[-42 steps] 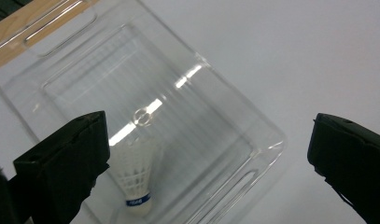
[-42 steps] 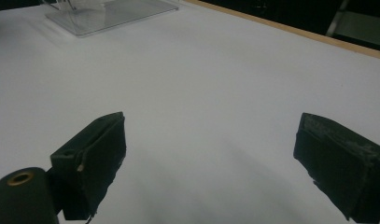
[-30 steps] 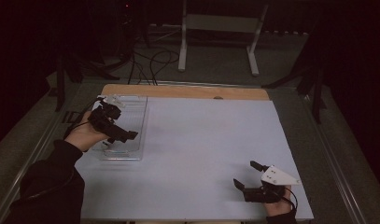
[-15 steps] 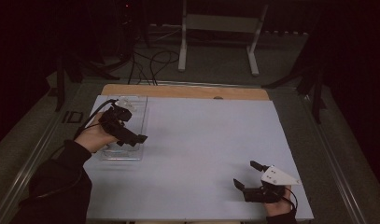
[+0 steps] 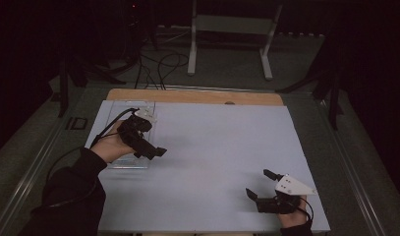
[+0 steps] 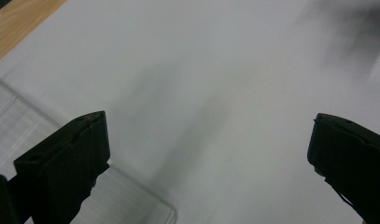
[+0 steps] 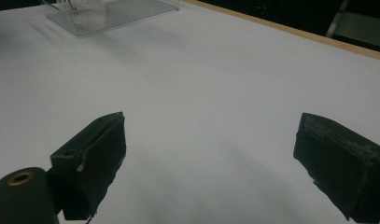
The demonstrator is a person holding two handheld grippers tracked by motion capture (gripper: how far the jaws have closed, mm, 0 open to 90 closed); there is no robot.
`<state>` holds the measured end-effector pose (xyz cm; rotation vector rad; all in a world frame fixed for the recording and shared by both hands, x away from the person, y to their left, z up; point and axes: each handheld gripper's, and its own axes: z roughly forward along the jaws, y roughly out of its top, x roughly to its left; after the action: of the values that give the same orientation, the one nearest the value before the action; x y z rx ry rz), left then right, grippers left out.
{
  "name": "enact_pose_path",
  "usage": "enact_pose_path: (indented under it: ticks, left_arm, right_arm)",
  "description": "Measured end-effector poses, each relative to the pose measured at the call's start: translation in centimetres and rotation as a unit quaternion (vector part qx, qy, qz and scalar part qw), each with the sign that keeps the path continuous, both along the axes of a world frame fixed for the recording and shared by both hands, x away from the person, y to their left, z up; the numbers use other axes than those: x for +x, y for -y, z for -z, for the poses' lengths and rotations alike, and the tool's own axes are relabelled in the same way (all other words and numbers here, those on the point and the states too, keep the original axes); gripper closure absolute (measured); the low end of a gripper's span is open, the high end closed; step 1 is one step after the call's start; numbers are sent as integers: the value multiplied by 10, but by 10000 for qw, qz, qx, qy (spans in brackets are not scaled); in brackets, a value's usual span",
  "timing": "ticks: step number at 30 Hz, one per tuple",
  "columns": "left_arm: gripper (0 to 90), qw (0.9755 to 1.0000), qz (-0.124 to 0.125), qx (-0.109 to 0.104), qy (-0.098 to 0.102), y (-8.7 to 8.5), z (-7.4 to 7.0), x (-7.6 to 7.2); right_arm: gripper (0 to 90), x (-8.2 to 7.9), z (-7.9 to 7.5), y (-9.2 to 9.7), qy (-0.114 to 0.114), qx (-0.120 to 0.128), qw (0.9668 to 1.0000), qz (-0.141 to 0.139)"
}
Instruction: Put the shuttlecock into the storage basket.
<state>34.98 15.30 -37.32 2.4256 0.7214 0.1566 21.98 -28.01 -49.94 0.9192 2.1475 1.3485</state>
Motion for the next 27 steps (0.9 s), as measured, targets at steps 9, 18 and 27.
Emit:
enact_pose_path:
  ticks: [9,18,27]
  left_arm:
    - [0,9992,384,-93,9,17,5,-5]
    - [0,9967,796,-133,-54,36,12,-10]
    - [0,9941,1064,-188,-111,48,24,-15]
  right_arm:
    - [93,0,0,0,6,-4,10000,5]
    - [93,0,0,0,11,-6,10000,7]
    - [93,0,-1,1,30,-10,10000,7]
